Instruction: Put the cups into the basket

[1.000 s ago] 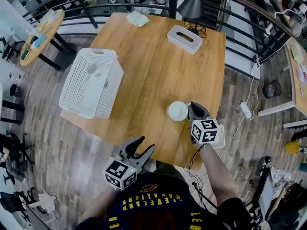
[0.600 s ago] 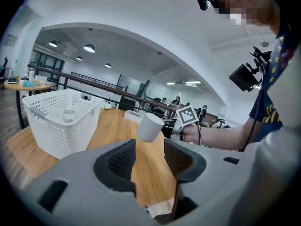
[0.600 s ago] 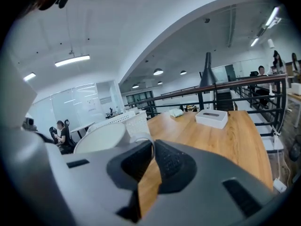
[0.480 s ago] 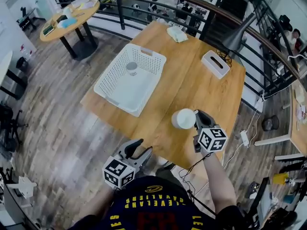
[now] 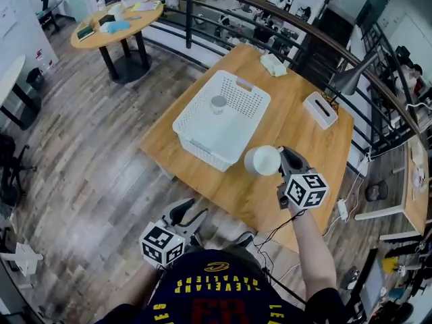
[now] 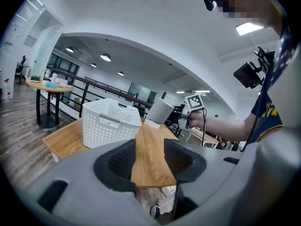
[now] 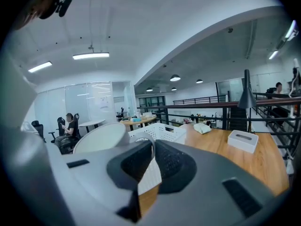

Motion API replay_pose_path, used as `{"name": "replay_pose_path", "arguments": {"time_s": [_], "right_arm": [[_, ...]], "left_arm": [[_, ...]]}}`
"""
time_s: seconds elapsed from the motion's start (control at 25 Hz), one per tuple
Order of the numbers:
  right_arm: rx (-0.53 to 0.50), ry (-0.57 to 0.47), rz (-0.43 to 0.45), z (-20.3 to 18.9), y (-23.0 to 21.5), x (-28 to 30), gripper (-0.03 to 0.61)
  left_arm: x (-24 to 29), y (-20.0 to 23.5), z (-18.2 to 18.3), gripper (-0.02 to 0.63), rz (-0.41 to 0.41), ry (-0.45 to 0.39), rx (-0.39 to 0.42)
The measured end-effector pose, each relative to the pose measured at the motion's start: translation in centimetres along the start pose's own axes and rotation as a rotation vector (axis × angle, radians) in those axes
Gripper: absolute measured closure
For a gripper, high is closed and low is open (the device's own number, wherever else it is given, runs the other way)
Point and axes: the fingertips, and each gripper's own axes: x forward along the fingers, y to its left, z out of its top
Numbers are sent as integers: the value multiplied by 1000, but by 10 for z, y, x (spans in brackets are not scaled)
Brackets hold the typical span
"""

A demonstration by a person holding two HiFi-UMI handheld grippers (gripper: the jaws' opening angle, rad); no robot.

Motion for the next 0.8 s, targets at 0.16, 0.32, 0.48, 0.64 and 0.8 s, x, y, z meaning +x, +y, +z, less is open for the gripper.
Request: {"name": "replay_pose_path", "arguments": {"time_s": [0.16, 0.32, 0.48, 0.64, 0.8], "right_arm": [[-12, -23, 18, 21, 23, 21, 546], [-37, -33, 38, 42, 37, 37, 548], [-69, -21, 73, 49, 47, 63, 548], [-108, -5, 123, 51, 51, 91, 546], [-100, 2, 168, 52, 52, 119, 548]], "left_arm": [[-26, 24, 5, 437, 28, -32, -19], [-42, 41, 9, 437, 50, -66, -65], [-40, 58, 16, 437, 58, -82, -76], [-29, 66, 39, 437, 64, -103, -53], [-14, 76, 75, 437, 66, -107, 23]]}}
